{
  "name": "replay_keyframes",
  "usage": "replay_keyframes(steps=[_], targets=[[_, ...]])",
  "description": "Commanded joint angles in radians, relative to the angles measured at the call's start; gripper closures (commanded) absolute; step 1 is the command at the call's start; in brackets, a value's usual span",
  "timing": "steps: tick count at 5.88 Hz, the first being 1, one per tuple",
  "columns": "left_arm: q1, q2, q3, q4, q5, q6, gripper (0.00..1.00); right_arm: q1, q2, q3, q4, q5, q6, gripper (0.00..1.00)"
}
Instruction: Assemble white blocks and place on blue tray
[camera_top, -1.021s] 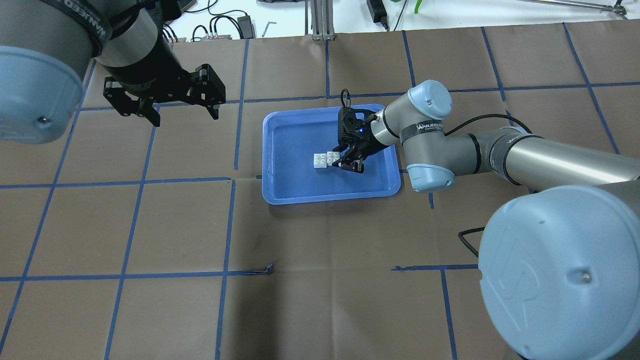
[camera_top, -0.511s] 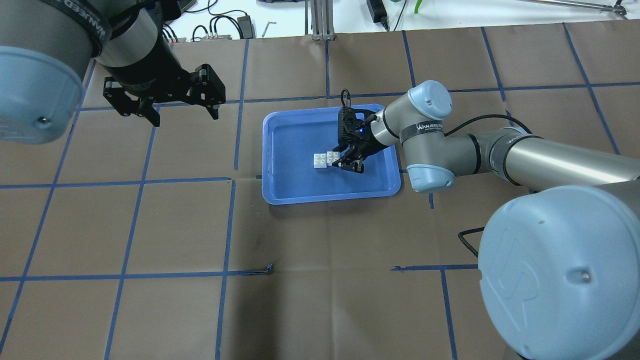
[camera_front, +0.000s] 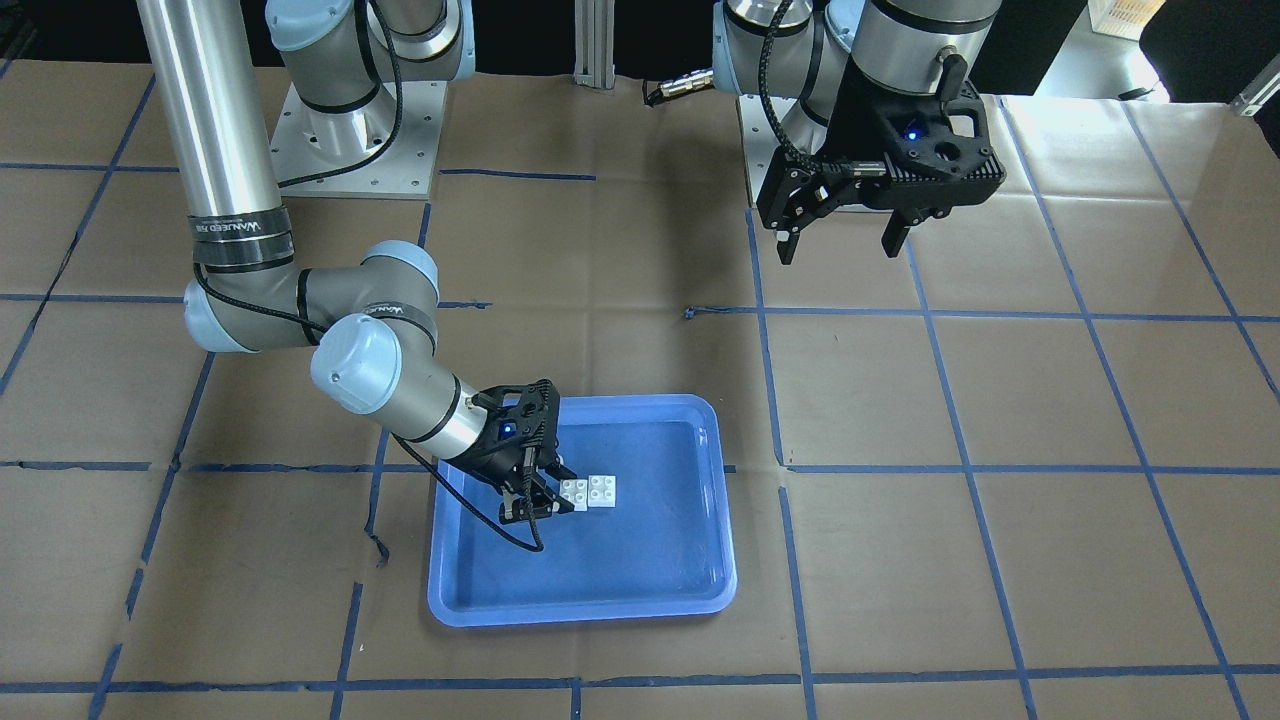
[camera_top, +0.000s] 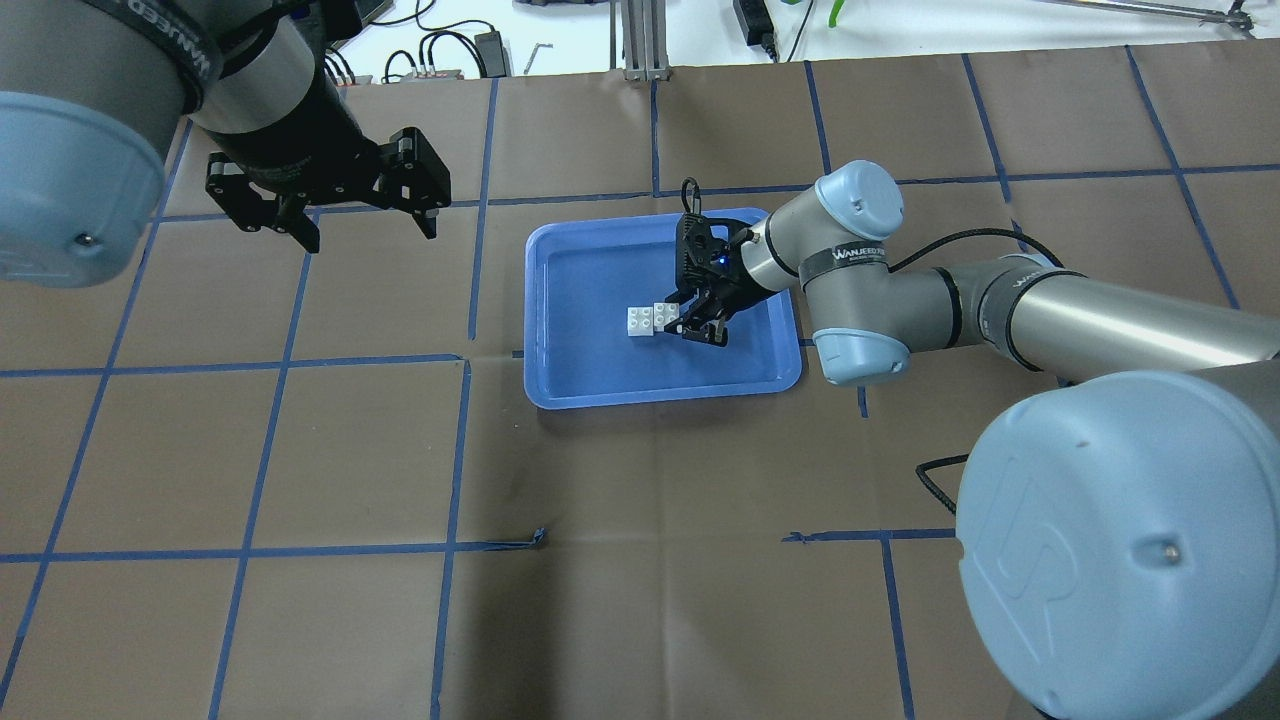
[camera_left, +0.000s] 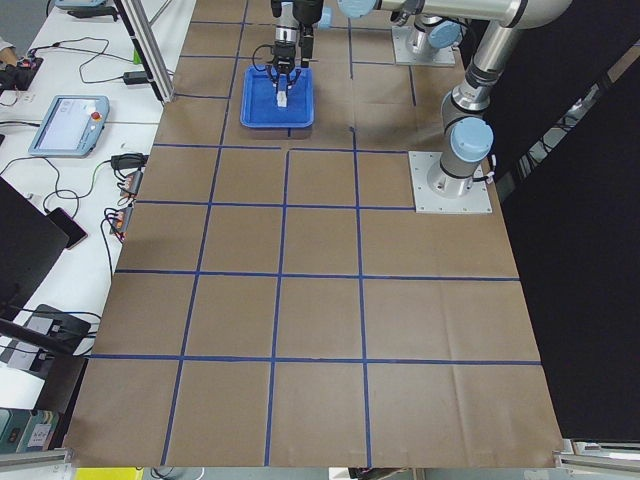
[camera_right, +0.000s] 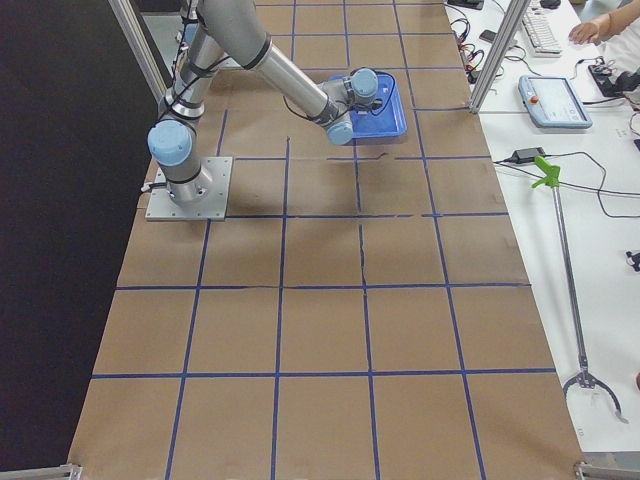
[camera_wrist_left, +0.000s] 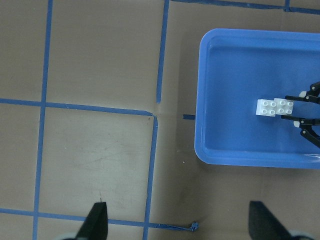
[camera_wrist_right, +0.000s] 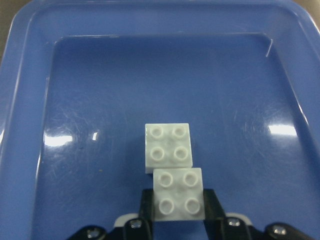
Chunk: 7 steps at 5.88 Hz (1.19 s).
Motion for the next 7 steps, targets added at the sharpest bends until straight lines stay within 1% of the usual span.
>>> replay_keyframes(steps=[1,7], targets=[[0.0,0.0,-0.001,0.0,0.0,0.0,0.01,-0.001,-0.001,0.0,0.004,-0.002,0.0,0.65],[0.005,0.0,0.003,-0.006,-0.005,0.015,0.01,0.001,-0.001,-0.001,0.004,0.0,0.0,0.65]])
